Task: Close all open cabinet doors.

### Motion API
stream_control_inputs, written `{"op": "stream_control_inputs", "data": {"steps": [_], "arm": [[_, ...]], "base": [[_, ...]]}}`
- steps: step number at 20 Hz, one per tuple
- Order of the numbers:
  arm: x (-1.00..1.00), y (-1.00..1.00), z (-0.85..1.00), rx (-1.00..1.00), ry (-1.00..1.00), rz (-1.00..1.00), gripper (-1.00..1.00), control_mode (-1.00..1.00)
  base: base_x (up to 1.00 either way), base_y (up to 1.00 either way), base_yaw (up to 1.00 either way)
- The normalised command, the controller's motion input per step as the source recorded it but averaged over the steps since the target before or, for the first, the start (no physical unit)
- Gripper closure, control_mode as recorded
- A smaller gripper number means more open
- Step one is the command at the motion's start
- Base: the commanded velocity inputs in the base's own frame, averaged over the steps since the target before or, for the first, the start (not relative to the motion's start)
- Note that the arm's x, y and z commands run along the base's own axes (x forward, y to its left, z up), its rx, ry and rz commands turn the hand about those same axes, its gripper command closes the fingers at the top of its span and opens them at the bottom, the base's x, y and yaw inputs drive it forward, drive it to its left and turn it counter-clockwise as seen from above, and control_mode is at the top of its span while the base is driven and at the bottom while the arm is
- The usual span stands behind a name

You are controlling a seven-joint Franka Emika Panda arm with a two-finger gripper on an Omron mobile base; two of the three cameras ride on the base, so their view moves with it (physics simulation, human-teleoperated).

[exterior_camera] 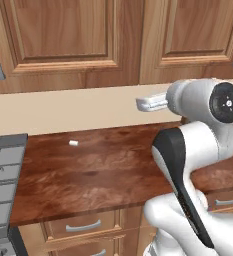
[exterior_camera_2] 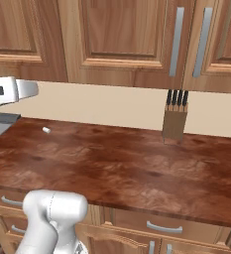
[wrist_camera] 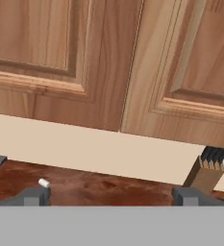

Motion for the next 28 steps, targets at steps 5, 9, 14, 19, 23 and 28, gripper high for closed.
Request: {"op": "stream_control_inputs", "data": {"steps": [5,9,14,19,23,28], "arm": [[-0.23,-0.59,-0.04,0.05,0.0,0.0,-1.0,-1.0],[-0.22,-0.32,0.0,0.04,0.0,-0.01,-1.0,-1.0],[-0.33,-0.4,0.0,0.07,0.0,0.0,-1.0,-1.0],[-0.47,-0.35,0.0,0.08,0.0,0.0,-1.0,-1.0],[-0.52,-0.09,-0.02,0.03,0.0,0.0,-1.0,-1.0],[-0.37,0.0,0.0,0.0,0.0,0.0,-1.0,-1.0]], "base": [[0.0,0.0,0.0],[0.0,0.0,0.0],[0.0,0.0,0.0],[0.0,0.0,0.0],[0.0,0.0,0.0],[0.0,0.0,0.0]]}}
